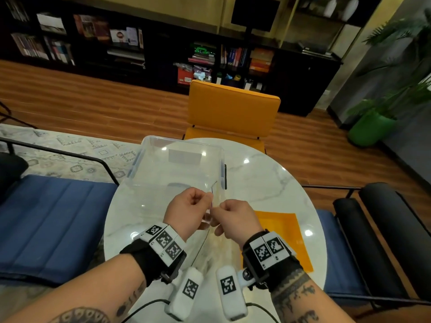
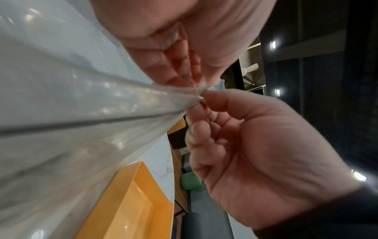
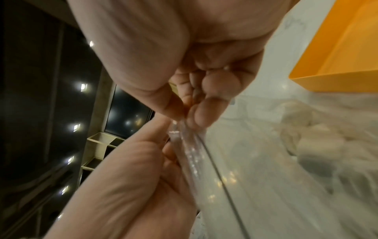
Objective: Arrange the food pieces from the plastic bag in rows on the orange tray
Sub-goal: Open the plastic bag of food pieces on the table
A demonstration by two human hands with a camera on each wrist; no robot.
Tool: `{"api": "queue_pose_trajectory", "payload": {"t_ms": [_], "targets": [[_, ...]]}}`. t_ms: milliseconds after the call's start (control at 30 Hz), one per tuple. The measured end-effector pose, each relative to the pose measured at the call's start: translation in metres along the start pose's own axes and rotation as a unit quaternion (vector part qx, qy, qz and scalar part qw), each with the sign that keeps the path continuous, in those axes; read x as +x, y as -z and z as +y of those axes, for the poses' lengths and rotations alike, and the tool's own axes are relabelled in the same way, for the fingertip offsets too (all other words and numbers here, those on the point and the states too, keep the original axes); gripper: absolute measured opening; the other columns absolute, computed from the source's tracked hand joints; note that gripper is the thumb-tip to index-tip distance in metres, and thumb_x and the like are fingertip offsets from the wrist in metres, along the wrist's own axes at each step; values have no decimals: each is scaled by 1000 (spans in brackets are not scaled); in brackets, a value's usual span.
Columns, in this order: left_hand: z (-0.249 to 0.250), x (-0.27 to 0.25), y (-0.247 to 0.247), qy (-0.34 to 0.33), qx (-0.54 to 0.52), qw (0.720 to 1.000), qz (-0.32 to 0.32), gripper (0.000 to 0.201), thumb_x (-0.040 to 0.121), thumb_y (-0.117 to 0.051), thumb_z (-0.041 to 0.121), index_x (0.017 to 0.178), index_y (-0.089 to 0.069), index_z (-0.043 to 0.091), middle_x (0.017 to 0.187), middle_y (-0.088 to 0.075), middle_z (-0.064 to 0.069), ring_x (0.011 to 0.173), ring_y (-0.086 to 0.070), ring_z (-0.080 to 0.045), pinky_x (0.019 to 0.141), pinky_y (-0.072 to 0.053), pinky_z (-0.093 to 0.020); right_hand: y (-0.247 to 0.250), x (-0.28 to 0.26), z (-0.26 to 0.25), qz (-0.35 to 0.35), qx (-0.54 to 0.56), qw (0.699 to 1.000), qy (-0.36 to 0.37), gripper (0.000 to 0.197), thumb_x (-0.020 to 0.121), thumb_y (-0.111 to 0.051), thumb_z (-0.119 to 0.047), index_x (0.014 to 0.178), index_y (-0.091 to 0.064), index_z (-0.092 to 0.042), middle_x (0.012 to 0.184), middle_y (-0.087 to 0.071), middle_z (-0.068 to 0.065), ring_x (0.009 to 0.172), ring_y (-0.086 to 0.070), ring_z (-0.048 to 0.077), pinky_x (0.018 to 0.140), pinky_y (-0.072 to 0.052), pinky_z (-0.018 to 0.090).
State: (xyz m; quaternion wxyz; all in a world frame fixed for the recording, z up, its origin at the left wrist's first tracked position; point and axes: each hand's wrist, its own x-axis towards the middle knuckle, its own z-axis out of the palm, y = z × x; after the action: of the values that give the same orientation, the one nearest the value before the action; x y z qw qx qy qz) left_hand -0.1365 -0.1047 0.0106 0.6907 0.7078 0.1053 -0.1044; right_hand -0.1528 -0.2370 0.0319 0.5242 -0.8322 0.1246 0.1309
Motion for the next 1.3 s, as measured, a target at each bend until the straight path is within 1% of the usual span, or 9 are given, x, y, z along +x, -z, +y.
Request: {"api": "queue_pose_trajectory", "payload": {"t_ms": [200, 300, 433, 700, 867, 967, 1067, 1200, 1300], "targets": [[-11, -10, 6, 5, 83, 996, -31, 15, 91, -64, 23, 83, -67, 11, 74, -71, -2, 60, -65, -16, 53, -52, -30, 7, 3, 8, 28, 15, 999, 25, 15, 92, -59, -19, 80, -65, -13, 78, -75, 1, 55, -63, 11, 55, -45, 20], [-7, -3, 8, -5, 82, 997, 8, 15, 91, -64, 21, 84, -66, 8, 70, -71, -5, 62, -69, -21, 53, -53, -30, 2, -1, 12, 79, 41, 996, 4, 19, 95, -57, -27, 82, -63, -15, 76, -74, 0, 52, -63, 13, 53, -43, 23], [-2, -1, 4, -10, 76, 997, -4, 9, 89, -64, 15, 84, -69, 9, 73, -73, -5, 62, -71, -22, 55, -55, -31, -5, -13, 11, 46, 34, 998, -3, 35, 89, -63, -46, 84, -62, -12, 77, -74, 1, 53, -66, 16, 48, -40, 24], [-5, -19, 8, 27, 100, 992, -72, 15, 86, -71, 24, 87, -69, 9, 79, -74, -4, 59, -66, -15, 53, -51, -26, -3, -10, 18, 44, 112, 993, -12, 15, 92, -64, -15, 83, -67, -4, 71, -69, 7, 54, -65, 19, 49, -49, 27], [-8, -16, 17, 13, 102, 995, -14, 9, 88, -67, 19, 84, -68, 11, 77, -72, -5, 56, -69, -15, 49, -49, -25, -6, -8, 27, 86, 144, 985, -32, 18, 92, -67, -26, 90, -67, -7, 77, -71, 6, 55, -65, 16, 49, -49, 28], [-6, -16, 18, 12, 82, 997, -4, 10, 88, -68, 20, 85, -68, 10, 78, -72, -7, 56, -69, -18, 50, -52, -27, -9, -15, 27, 5, 120, 991, -55, 29, 90, -70, -35, 91, -64, -7, 80, -73, 6, 58, -67, 19, 48, -47, 27], [-5, -20, 18, 28, 76, 996, -22, 13, 87, -70, 23, 84, -69, 11, 78, -72, -6, 58, -67, -16, 54, -54, -29, -14, -19, 26, -45, 124, 990, -45, 17, 92, -67, -19, 82, -61, -8, 73, -70, 9, 56, -66, 22, 46, -45, 25], [-11, -30, 22, 52, 147, 985, -74, 9, 83, -69, 20, 79, -67, 12, 75, -73, -4, 59, -67, -15, 52, -52, -27, -15, -14, 29, -17, 153, 988, -34, 11, 89, -64, -6, 79, -61, -5, 70, -69, 12, 56, -65, 25, 49, -48, 26], [-14, -28, 31, 61, 120, 990, -48, 9, 87, -59, 12, 85, -65, 7, 78, -73, -10, 62, -71, -20, 53, -53, -29, -11, -10, 38, 40, 162, 985, -45, 9, 88, -64, -6, 80, -61, -5, 69, -66, 12, 53, -63, 23, 48, -48, 27]]}}
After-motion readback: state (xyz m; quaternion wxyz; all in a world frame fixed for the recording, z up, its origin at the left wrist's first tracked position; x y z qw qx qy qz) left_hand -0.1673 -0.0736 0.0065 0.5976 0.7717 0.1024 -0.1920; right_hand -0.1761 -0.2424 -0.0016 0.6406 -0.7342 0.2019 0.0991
